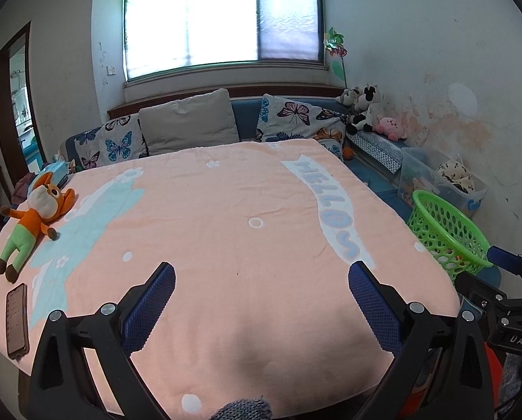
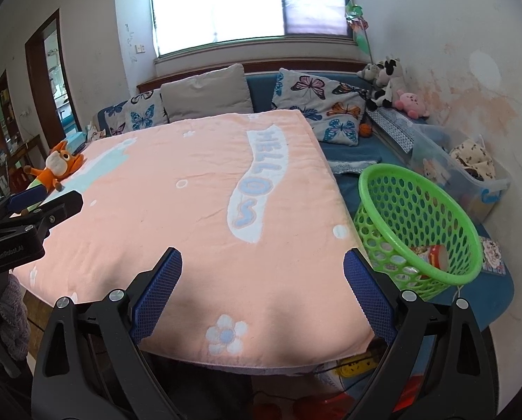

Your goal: Collect trash

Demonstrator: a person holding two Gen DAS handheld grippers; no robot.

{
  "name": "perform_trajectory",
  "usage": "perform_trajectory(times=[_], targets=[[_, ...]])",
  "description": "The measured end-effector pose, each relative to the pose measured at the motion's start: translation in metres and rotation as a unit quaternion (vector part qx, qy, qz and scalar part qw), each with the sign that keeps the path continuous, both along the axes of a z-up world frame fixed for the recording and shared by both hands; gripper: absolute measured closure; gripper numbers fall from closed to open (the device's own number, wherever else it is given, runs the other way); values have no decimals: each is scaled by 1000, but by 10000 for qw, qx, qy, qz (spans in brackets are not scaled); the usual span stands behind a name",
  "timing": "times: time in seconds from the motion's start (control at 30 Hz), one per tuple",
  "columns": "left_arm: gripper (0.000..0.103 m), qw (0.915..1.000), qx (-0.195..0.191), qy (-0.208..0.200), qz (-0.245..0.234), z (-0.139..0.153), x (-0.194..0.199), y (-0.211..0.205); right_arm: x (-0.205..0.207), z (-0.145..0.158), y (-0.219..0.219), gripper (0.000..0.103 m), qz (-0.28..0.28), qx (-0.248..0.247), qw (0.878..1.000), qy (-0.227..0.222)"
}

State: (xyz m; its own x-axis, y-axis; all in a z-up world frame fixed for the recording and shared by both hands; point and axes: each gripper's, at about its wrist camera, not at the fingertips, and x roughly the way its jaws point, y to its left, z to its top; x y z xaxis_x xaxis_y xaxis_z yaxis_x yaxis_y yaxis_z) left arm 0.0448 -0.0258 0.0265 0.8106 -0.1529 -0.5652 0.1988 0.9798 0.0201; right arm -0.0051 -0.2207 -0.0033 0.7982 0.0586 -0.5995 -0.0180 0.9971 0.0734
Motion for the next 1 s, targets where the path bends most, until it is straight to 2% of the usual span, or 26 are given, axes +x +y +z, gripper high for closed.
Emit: perform_trajectory(times=[1.0], targets=[[7,9997,87,-201,-98,3,-7,-6,-3,0,-1,10,-5,70,10000,-34]])
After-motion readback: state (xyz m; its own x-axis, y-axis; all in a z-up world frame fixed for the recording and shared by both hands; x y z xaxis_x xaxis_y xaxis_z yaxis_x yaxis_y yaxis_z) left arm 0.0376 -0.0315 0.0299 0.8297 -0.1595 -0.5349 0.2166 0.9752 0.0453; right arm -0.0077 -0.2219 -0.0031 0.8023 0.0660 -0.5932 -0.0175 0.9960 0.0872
